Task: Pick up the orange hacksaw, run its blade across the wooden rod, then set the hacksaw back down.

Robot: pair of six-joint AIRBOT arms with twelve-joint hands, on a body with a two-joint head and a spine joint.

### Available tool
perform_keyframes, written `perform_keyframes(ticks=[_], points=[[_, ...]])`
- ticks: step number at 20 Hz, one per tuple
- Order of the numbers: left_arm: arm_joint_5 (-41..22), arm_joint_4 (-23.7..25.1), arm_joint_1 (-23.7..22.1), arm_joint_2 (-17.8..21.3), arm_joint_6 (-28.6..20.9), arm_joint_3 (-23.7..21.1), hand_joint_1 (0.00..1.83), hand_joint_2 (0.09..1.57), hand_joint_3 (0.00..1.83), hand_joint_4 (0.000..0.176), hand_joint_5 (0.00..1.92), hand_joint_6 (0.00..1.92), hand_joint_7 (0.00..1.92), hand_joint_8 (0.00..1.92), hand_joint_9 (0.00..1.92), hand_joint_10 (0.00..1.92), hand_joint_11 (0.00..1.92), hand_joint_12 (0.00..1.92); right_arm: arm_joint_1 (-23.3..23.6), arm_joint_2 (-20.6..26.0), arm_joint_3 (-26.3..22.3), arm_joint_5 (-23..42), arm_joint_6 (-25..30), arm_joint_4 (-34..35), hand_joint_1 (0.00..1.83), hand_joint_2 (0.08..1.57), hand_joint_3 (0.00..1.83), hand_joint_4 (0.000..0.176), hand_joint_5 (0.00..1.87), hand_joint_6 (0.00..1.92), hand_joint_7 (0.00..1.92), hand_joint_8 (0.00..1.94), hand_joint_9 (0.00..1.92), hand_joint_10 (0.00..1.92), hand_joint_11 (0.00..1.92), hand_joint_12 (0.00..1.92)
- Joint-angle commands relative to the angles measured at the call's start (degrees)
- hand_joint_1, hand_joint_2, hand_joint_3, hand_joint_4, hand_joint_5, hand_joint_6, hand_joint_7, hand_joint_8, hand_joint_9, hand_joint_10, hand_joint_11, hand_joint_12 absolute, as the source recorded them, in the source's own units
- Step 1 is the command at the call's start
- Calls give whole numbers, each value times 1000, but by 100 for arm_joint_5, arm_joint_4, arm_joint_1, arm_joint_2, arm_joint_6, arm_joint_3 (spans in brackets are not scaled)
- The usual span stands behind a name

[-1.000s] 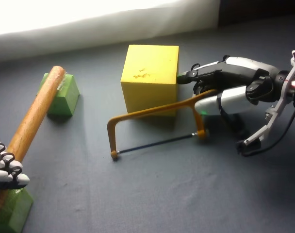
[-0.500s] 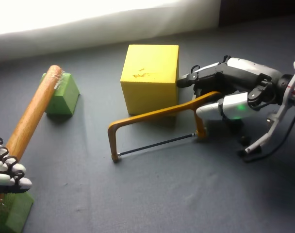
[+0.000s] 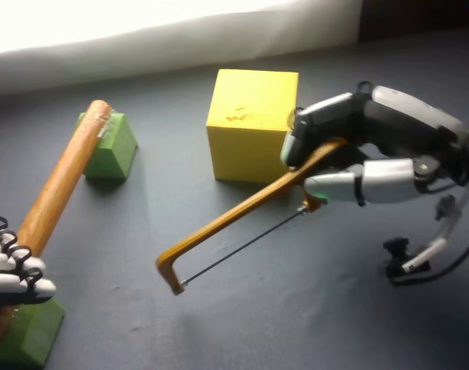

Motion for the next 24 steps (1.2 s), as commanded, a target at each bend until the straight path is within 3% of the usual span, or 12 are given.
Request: perform_keyframes(ticks=[1, 4, 6, 14, 18, 24], points=[[-45, -148, -62, 16, -7, 7, 150, 1268, 0, 0, 170, 3, 157, 4, 156, 3, 0, 345, 3, 93, -64, 914, -41, 388, 1380, 1125, 0, 0, 845, 944, 989, 1062, 954, 1242, 790, 975], [-45, -148, -62, 17, -7, 7, 89, 1287, 4, 0, 127, 0, 109, 0, 107, 0, 0, 250, -196, 239, -448, 1242, -386, 928, 1378, 1128, 2, 0, 840, 954, 985, 1064, 940, 1266, 768, 1002], [-45, -148, -67, 14, -7, 7, 106, 1275, 0, 0, 168, 4, 148, 2, 143, 1, 0, 326, -227, 253, -523, 1408, -425, 1119, 1377, 1132, 0, 0, 829, 968, 988, 1058, 931, 1279, 753, 1037], [-44, -148, -87, -20, -7, 100, 145, 1272, 0, 0, 158, 4, 124, 0, 146, 4, 0, 317, -277, 98, -1021, 2437, -908, 2418, 1377, 1132, 1, 0, 826, 965, 990, 1056, 929, 1286, 749, 1054], [-52, -148, -88, -38, -7, 142, 82, 1284, 3, 0, 160, 2, 138, 3, 152, 2, 0, 327, -291, 54, -1226, 2448, -1121, 2522, 1379, 1126, 0, 0, 819, 981, 1011, 1017, 951, 1252, 761, 1029], [-100, -148, -121, -59, -7, 180, 100, 1280, 0, 0, 173, 3, 143, 3, 155, 1, 0, 349, -47, -147, -1122, 2227, -1179, 2539, 1374, 1144, 0, 0, 803, 1005, 981, 1082, 895, 1320, 704, 1091]])
